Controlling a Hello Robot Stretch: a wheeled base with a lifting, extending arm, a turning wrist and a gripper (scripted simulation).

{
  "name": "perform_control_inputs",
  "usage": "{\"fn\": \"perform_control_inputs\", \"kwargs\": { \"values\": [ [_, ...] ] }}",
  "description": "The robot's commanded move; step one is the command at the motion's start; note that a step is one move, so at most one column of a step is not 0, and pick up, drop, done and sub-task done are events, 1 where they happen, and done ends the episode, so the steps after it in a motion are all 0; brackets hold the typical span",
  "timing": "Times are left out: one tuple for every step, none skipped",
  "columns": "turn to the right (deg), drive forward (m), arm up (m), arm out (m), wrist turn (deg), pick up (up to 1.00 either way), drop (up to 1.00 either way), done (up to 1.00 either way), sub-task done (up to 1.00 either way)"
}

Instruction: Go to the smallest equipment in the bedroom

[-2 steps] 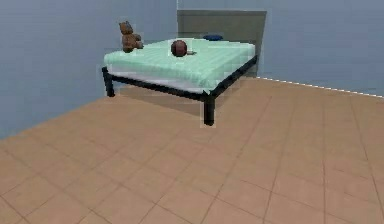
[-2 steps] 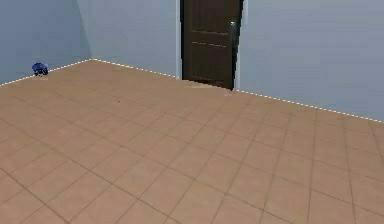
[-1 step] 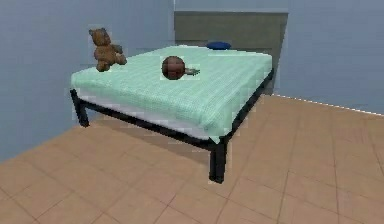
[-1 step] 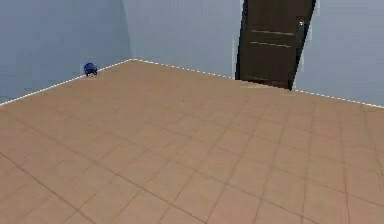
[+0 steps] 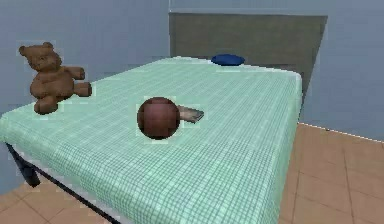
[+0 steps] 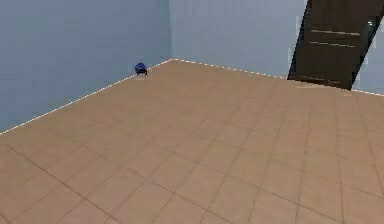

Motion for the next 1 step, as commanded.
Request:
{"fn": "perform_control_inputs", "kwargs": {
  "values": [
    [-39.0,0.0,0.0,0.0,0.0,0.0,0.0,0.0,0.0]
  ]
}}
